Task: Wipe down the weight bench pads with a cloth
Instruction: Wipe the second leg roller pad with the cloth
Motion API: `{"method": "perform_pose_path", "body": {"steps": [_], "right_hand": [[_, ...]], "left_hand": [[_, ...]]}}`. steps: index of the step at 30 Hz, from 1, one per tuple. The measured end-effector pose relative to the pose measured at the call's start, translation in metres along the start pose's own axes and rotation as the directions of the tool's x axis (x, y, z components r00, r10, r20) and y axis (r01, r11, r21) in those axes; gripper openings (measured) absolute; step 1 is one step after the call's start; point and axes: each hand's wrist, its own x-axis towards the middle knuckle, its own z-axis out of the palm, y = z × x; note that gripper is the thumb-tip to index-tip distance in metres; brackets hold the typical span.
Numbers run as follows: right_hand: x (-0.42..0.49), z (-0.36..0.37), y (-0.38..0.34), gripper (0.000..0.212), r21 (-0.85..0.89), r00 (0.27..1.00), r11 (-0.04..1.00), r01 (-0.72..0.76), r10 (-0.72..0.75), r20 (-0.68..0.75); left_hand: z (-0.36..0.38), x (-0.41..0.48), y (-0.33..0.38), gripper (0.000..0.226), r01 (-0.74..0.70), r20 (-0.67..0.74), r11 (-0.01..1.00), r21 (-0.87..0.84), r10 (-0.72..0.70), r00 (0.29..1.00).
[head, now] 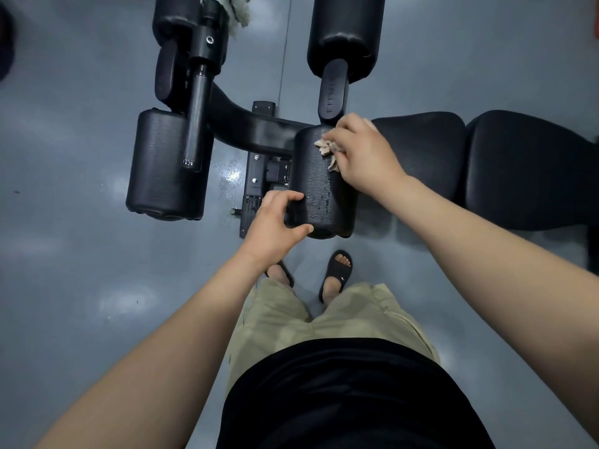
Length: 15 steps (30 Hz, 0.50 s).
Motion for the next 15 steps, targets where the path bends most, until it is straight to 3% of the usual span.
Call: {"method": "perform_pose_path", "body": {"steps": [15], "right_hand": [[-0.068,0.018,-0.019,0.03,0.093,0.996,0.992,0.083,-0.085,0.011]], "left_hand": [[0.004,-0.004,-0.006,0.056,0.008,-0.034,0.998,-0.062,-0.01,0.999]]}}
